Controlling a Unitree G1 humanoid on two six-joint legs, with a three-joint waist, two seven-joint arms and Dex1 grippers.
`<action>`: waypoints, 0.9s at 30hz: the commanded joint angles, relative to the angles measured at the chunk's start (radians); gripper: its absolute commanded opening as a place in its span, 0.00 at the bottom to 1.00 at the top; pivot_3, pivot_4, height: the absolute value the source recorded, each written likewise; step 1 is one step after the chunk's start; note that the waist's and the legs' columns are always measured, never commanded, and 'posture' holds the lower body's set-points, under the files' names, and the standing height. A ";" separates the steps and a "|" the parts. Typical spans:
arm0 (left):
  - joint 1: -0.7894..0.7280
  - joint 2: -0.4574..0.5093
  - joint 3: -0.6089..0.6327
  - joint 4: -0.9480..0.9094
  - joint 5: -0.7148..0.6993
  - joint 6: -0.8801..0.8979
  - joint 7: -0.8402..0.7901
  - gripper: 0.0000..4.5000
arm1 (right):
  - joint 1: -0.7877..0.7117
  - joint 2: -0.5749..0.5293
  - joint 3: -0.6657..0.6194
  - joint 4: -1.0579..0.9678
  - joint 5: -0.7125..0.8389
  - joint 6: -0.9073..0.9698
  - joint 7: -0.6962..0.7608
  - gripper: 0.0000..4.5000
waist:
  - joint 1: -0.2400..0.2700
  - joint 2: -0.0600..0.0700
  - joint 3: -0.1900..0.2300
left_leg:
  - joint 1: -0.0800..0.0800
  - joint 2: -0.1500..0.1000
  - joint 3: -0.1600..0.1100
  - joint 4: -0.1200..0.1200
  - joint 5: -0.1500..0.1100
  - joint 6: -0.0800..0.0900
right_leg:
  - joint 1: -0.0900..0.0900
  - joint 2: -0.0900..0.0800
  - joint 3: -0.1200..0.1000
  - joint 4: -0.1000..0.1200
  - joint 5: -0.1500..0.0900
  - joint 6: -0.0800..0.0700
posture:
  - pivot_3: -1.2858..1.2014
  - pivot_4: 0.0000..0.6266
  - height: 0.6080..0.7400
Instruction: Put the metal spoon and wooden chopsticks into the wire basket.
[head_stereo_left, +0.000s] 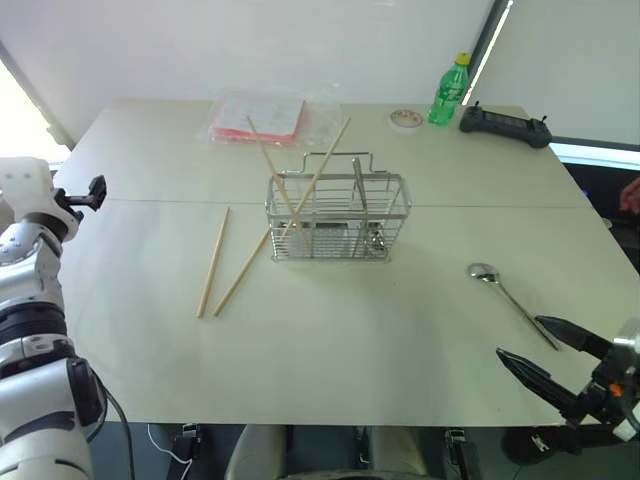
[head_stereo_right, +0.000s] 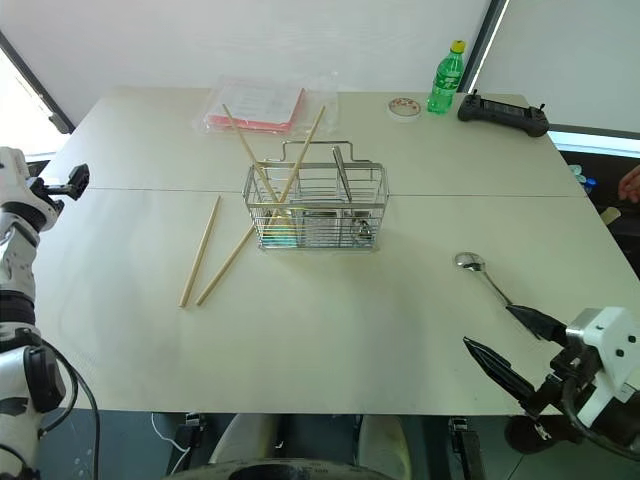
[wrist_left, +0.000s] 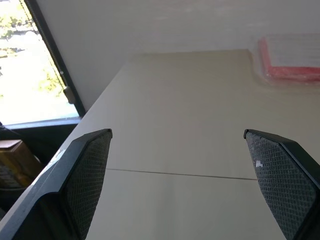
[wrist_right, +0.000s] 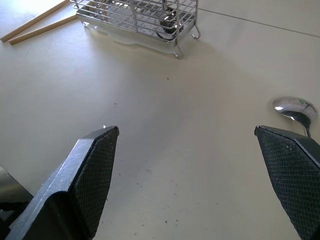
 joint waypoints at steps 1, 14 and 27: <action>-0.027 0.014 -0.001 -0.015 0.002 -0.019 -0.002 0.99 | -0.001 0.006 -0.014 -0.025 0.022 -0.008 -0.011 1.00 | 0.000 0.000 0.000 | 0.000 0.000 0.000 0.000 0.000 0.000 | 0.000 0.000 0.000 0.000 0.000 0.000 | 0.52 0.24 0.62; -0.034 0.021 -0.005 -0.013 -0.003 -0.009 -0.007 0.99 | -0.020 0.000 0.018 -0.051 0.042 0.004 -0.066 1.00 | -0.001 0.000 0.000 | 0.000 0.000 0.000 0.001 0.000 0.000 | 0.000 0.000 0.000 0.001 0.000 0.000 | 0.52 0.24 0.62; 0.093 0.037 -0.005 -0.381 -0.184 0.240 -0.283 0.99 | -0.148 -0.145 -0.029 0.038 0.007 0.049 -0.094 1.00 | -0.005 -0.001 0.000 | 0.000 -0.002 0.000 0.003 0.000 0.000 | 0.001 0.000 0.000 0.001 0.001 -0.001 | 0.52 0.24 0.62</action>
